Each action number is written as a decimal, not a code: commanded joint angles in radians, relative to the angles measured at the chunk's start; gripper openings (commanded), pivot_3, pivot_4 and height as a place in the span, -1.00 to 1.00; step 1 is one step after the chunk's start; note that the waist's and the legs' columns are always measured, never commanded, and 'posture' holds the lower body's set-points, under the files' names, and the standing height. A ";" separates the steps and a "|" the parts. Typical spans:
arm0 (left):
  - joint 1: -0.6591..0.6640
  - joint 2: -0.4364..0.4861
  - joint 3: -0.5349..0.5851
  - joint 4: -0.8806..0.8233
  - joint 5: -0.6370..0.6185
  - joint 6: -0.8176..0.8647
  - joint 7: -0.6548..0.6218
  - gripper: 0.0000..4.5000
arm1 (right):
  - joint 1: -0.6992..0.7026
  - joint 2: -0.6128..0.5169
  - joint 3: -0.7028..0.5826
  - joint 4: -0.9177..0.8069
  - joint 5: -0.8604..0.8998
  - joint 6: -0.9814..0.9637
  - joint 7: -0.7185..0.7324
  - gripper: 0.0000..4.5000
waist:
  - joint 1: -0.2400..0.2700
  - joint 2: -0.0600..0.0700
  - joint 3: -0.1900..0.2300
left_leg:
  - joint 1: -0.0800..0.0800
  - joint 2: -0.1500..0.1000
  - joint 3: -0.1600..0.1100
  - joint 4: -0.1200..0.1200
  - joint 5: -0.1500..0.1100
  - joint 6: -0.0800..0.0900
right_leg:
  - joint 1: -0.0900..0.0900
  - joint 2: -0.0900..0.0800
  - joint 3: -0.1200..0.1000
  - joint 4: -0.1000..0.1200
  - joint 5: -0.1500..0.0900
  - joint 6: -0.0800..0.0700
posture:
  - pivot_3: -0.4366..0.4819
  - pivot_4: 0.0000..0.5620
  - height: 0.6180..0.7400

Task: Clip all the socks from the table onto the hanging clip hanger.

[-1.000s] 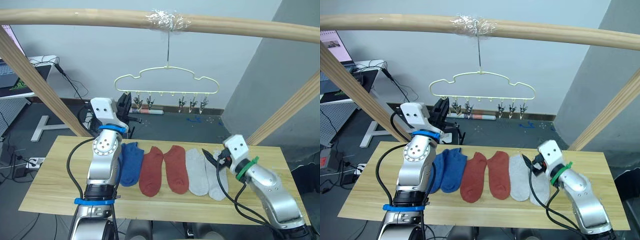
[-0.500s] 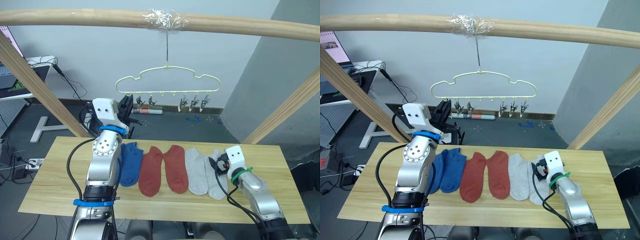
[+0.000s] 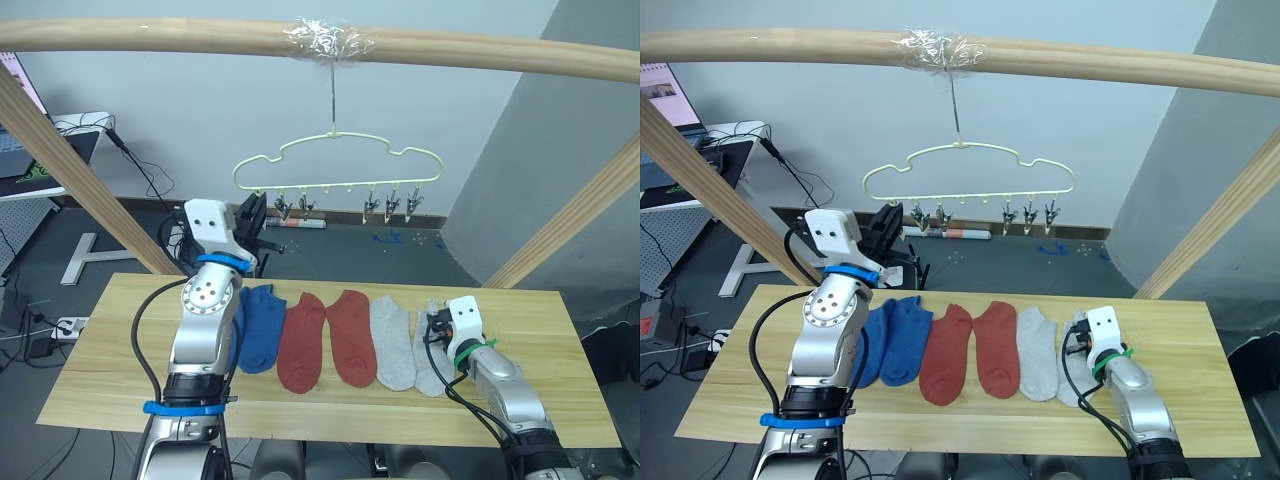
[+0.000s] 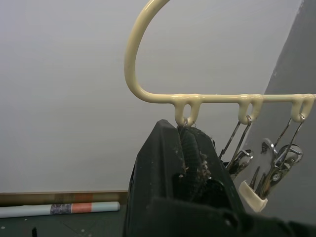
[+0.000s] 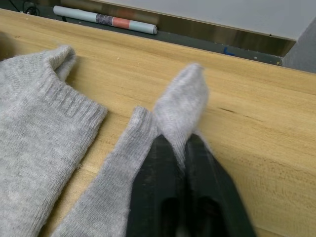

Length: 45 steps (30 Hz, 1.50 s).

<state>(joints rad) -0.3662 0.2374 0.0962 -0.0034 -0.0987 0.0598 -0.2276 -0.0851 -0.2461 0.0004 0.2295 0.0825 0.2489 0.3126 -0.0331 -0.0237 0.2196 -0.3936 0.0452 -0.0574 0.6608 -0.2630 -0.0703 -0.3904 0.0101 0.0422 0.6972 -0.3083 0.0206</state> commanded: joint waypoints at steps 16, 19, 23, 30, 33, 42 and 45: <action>0.025 0.068 0.088 -0.232 -0.370 0.353 -0.166 -1.00 | -0.206 -0.019 0.354 -0.473 -0.111 0.192 0.186 -0.98 | -0.023 0.000 -0.001 | -0.001 0.001 -0.002 0.000 0.000 0.000 | -0.001 0.000 -0.001 0.000 0.000 0.000 | -0.18 -0.38 0.42; 0.023 0.084 0.114 -0.266 -0.472 0.474 -0.177 -1.00 | -0.268 0.024 0.445 -0.447 -0.148 0.186 0.202 -0.98 | -0.023 0.000 -0.001 | -0.002 0.000 -0.003 0.000 0.000 -0.001 | -0.001 0.000 -0.002 0.000 0.000 0.000 | -0.14 -0.39 0.42; 0.012 0.100 0.129 -0.287 -0.531 0.548 -0.174 -1.00 | -0.323 0.085 0.495 -0.376 -0.165 0.169 0.199 -0.98 | -0.016 0.000 -0.001 | -0.002 0.000 -0.004 0.000 0.000 -0.001 | -0.001 -0.001 -0.003 0.000 0.000 0.000 | -0.11 -0.39 0.42; -0.003 0.116 0.144 -0.293 -0.580 0.609 -0.172 -1.00 | -0.416 0.192 0.499 -0.244 -0.189 0.140 0.161 -0.98 | -0.007 -0.001 -0.001 | -0.003 0.000 -0.005 0.002 0.001 -0.001 | -0.001 -0.002 -0.004 0.001 0.001 0.000 | -0.09 -0.41 0.42; -0.005 0.121 0.141 -0.290 -0.579 0.610 -0.175 -1.00 | -0.439 0.218 0.488 -0.216 -0.191 0.119 0.147 -0.98 | -0.002 -0.001 -0.001 | -0.003 0.000 -0.005 0.001 0.001 -0.001 | -0.001 -0.002 -0.005 0.001 0.001 0.000 | -0.08 -0.42 0.42; 0.007 0.122 0.122 -0.289 -0.560 0.596 -0.182 -1.00 | -0.458 0.249 0.462 -0.211 -0.171 0.106 0.141 -0.98 | 0.001 -0.001 -0.001 | -0.005 0.000 -0.005 0.001 0.002 -0.004 | -0.004 -0.003 -0.005 0.001 0.001 0.000 | -0.08 -0.43 0.42; 0.011 0.117 0.116 -0.298 -0.560 0.599 -0.178 -1.00 | -0.466 0.264 0.453 -0.202 -0.169 0.098 0.133 -0.98 | 0.001 -0.001 -0.001 | -0.005 0.000 -0.005 0.001 0.002 -0.004 | -0.004 -0.003 -0.005 0.002 0.001 -0.001 | -0.07 -0.43 0.42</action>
<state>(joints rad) -0.3550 0.3521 0.2211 -0.2460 -0.6567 0.6738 -0.4033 -0.5294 -0.0011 0.4647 0.0482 -0.0963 0.3764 0.4520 -0.0324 -0.0246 0.2183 -0.3989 0.0450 -0.0626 0.6622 -0.2609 -0.0740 -0.3947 0.0067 0.0375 0.6987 -0.3069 0.0194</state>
